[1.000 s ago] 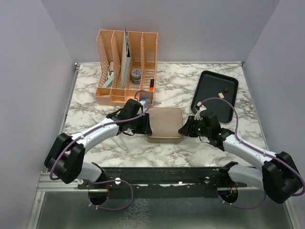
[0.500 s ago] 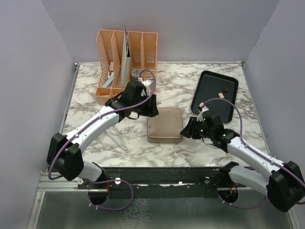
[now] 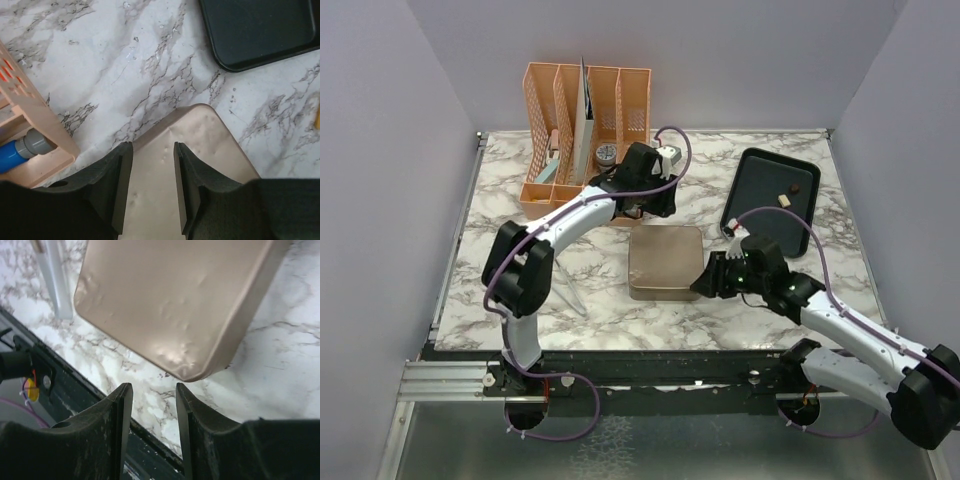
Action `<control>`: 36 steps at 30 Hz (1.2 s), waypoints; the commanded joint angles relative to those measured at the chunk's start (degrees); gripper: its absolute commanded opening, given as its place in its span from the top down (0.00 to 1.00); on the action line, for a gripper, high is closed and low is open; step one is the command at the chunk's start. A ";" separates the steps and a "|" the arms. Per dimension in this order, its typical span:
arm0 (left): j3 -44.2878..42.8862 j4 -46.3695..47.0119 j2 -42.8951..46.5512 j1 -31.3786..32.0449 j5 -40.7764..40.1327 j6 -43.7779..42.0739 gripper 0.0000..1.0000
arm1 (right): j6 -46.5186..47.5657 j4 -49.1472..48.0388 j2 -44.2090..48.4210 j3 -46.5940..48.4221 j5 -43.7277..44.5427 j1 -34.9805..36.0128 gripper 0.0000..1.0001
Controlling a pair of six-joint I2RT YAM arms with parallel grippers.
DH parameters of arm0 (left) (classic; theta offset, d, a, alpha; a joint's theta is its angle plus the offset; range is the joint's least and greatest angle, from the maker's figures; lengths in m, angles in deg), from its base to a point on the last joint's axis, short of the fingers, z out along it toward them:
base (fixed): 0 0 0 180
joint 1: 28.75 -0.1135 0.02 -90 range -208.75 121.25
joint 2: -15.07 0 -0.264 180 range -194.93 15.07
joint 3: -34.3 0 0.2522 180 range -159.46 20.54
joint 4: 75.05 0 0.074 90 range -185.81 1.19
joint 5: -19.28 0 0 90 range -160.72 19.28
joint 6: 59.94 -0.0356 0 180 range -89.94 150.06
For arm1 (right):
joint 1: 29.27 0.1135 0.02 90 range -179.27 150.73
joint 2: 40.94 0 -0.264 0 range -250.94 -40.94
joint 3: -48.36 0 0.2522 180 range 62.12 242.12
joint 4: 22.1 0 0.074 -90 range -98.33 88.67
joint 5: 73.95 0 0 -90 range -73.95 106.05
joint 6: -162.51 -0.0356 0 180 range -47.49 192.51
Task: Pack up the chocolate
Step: Close the box lid on the packing box.
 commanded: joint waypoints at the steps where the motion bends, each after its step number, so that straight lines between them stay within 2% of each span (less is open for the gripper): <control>1: -4.83 0.80 -5.86 0.33 1.21 -1.83 0.56 | 2.85 -0.31 -0.91 2.01 -0.83 4.89 0.56; 7: -8.36 0.83 -10.98 0.42 1.33 -1.23 0.57 | 8.71 -5.75 -2.63 1.14 3.97 12.24 0.56; 16: -8.39 -0.75 -14.22 0.42 0.69 -1.92 0.57 | 16.64 -18.49 -2.57 -2.44 8.06 15.87 0.61; 27: -6.81 -1.66 -13.76 0.50 -1.55 -2.21 0.57 | 24.16 -20.86 -13.62 1.06 11.96 24.90 0.62; 36: -2.83 -1.94 -10.95 1.09 -1.57 0.97 0.60 | 26.16 -23.15 -18.96 2.58 24.94 25.81 0.67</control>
